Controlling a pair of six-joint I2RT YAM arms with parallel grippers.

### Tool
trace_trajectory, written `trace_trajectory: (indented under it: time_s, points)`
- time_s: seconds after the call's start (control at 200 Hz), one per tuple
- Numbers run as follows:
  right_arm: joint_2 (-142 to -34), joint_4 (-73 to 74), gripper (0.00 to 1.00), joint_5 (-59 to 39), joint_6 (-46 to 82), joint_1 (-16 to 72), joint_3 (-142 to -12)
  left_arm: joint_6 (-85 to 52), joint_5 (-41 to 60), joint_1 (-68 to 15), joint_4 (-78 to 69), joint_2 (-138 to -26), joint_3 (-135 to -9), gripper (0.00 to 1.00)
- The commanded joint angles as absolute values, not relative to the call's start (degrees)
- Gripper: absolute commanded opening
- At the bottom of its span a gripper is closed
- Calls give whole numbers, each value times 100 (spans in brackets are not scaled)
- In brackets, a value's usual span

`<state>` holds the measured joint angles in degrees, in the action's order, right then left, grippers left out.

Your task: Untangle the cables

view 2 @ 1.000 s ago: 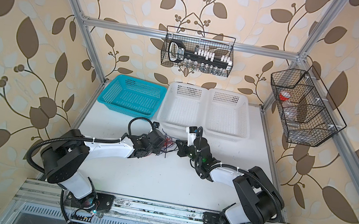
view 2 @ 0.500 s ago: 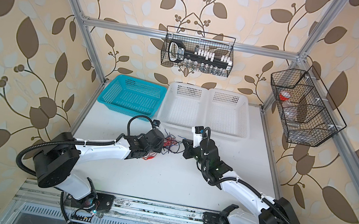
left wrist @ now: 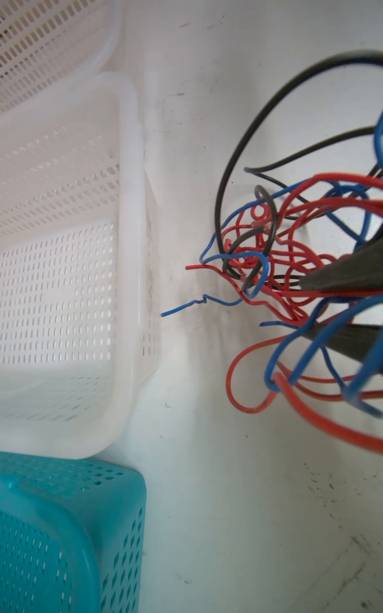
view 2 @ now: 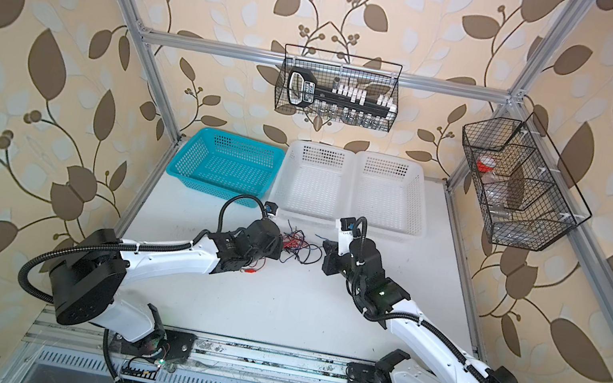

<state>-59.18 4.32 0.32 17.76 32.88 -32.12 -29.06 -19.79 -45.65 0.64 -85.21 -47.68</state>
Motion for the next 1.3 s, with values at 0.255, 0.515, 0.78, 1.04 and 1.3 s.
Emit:
trace_trajectory:
  time_s: [0.255,0.515,0.78,1.04,1.3]
  points:
    - [-6141,785,0,-95,1602,3164,-3258,-2450,-2034,-4271,407,-8321,-4641,57]
    - [-6193,557,0,0,1556,3142,-3463,-2173,-1743,-4272,123,-7837,-4390,83]
    - [-6334,326,0,-138,1414,3086,-3721,-1721,-1293,-4273,-153,-7368,-4015,90]
    - [-6524,132,0,-305,1321,3023,-3989,-1161,-160,-4274,-220,-7301,-3890,87]
    - [-6627,-28,0,-522,1277,3023,-4224,-1093,122,-4290,-391,-7797,-3992,83]
